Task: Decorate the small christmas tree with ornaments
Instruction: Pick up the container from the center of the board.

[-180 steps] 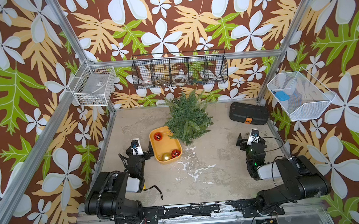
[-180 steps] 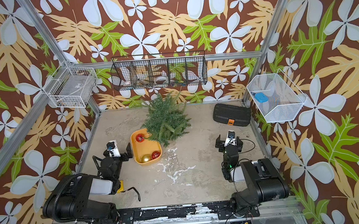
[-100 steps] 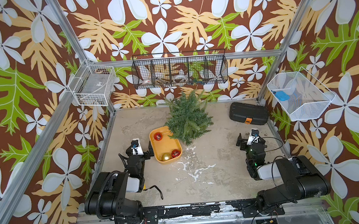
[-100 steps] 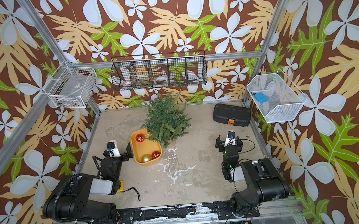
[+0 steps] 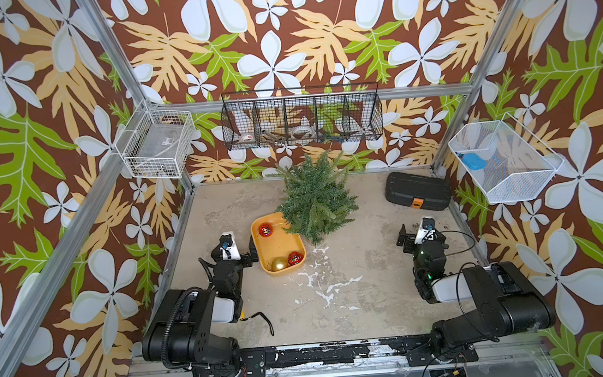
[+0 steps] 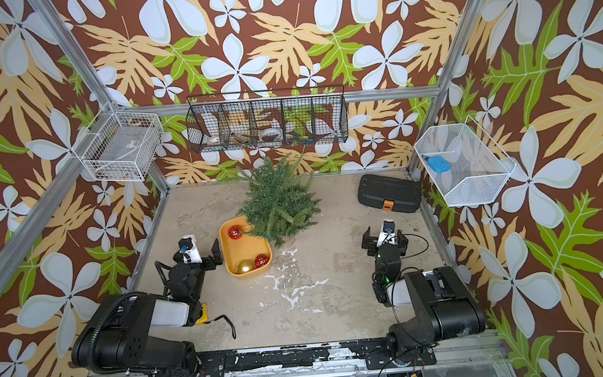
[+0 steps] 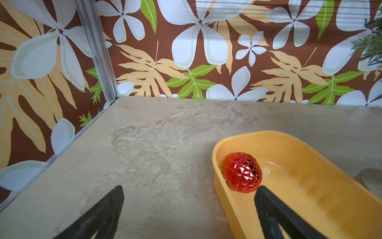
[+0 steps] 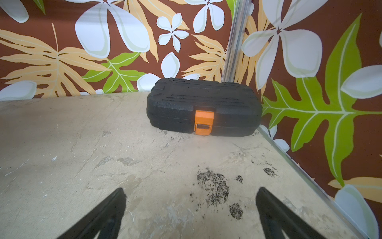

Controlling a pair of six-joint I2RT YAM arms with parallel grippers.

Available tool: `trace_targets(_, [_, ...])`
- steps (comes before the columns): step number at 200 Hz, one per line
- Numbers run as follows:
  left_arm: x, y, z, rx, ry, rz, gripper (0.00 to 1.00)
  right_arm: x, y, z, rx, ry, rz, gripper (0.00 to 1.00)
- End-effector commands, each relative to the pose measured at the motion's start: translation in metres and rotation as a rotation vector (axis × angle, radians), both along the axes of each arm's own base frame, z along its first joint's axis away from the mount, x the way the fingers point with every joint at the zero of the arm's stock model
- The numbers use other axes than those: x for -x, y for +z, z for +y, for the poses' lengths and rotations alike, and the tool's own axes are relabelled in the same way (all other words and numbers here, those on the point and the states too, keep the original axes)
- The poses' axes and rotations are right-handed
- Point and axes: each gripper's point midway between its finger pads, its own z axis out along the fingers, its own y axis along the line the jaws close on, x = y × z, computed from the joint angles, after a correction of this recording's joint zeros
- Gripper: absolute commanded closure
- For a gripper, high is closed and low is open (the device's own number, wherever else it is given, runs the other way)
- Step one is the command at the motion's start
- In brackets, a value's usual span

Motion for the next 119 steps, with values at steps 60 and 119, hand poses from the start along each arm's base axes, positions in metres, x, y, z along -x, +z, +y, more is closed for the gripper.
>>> trace_targets(60, [-0.011,0.032,0.03,0.107,0.205,0.079,0.08,-0.004,0.059,0.016,-0.01,0.036,-0.021,0.0])
trace_targets(119, [-0.027,0.01,0.015,0.263,0.207,0.395,0.11,-0.001,0.07,0.042,-0.093,0.177,0.041,0.0])
